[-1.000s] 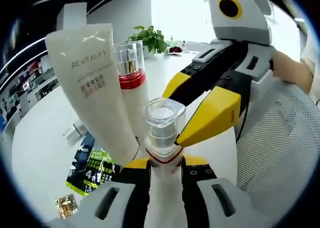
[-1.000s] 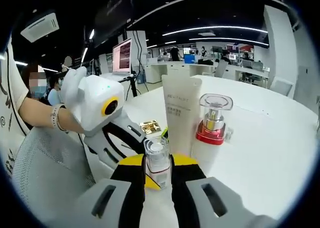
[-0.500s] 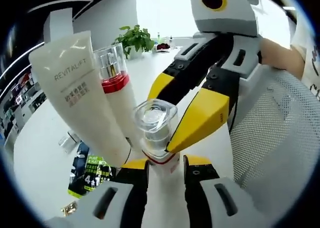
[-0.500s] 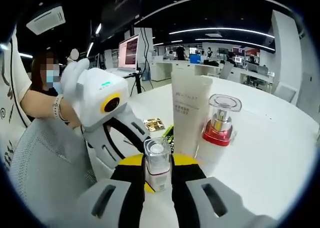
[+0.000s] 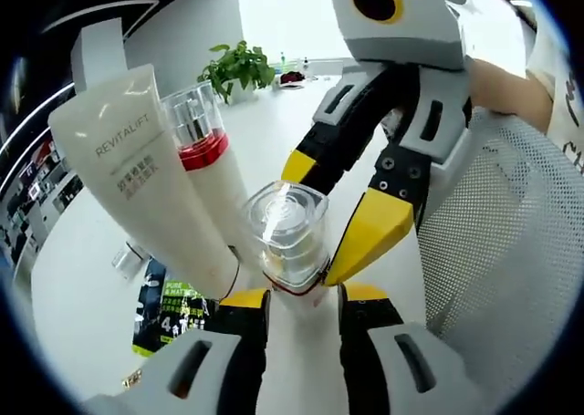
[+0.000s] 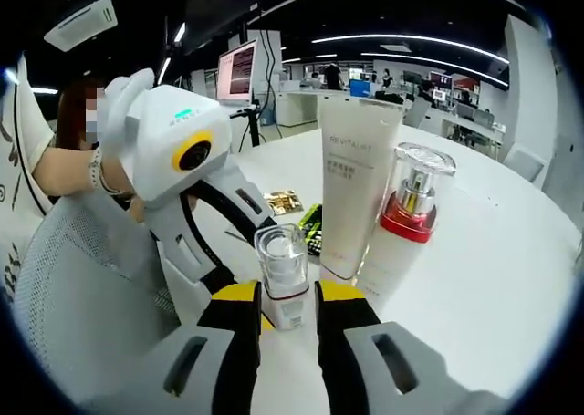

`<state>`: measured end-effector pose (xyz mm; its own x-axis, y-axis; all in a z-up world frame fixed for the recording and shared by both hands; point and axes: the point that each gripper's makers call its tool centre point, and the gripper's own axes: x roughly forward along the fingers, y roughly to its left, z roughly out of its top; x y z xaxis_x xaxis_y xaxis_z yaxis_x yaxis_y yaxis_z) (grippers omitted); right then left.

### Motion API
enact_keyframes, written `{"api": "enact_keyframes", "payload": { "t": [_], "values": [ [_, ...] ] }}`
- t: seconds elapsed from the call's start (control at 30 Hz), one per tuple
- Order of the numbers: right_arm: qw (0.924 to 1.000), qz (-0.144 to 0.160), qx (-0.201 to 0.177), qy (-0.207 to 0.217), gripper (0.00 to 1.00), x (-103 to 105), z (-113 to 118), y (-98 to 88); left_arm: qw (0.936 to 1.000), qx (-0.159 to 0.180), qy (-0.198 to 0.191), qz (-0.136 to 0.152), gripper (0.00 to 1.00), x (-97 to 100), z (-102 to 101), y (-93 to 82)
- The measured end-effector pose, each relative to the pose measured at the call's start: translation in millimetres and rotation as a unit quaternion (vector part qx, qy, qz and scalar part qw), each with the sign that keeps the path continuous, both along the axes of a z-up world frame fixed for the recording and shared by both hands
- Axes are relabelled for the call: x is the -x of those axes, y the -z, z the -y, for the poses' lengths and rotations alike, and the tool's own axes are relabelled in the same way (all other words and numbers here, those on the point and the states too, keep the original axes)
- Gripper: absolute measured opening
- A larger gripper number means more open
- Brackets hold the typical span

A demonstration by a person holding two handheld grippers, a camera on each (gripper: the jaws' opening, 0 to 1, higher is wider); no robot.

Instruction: Arrange the skincare products in the storage area until every visible bottle or jar stands upright without overlapping.

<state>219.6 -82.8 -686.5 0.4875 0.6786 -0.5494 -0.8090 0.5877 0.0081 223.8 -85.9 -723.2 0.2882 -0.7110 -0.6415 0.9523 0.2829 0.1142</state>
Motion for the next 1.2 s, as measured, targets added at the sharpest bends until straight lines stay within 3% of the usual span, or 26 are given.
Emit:
{"api": "enact_keyframes", "payload": {
  "t": [0.2, 0.33, 0.63, 0.8, 1.2],
  "values": [
    [0.9991, -0.01, 0.041, 0.001, 0.22, 2, 5, 14.2, 0.9998, -0.017, -0.007, -0.008, 0.24, 1.1, -8, 3.9],
    [0.9984, -0.016, 0.054, -0.006, 0.21, 2, 5, 19.1, 0.9998, -0.003, -0.008, -0.018, 0.19, 3.8, -4, 0.3],
    [0.9982, -0.041, 0.043, -0.002, 0.18, -1, 11, 19.5, 0.9992, -0.003, -0.021, -0.034, 0.13, 3.8, -4, 2.8],
    [0.9974, -0.039, 0.06, -0.006, 0.17, -6, 15, 21.0, 0.9991, 0.002, -0.023, -0.036, 0.12, 0.6, 1, 1.5],
    [0.9973, -0.044, 0.059, -0.002, 0.14, -18, 21, 20.7, 0.9988, -0.008, -0.037, -0.032, 0.12, -11.6, 6, 1.9]
  ]
}}
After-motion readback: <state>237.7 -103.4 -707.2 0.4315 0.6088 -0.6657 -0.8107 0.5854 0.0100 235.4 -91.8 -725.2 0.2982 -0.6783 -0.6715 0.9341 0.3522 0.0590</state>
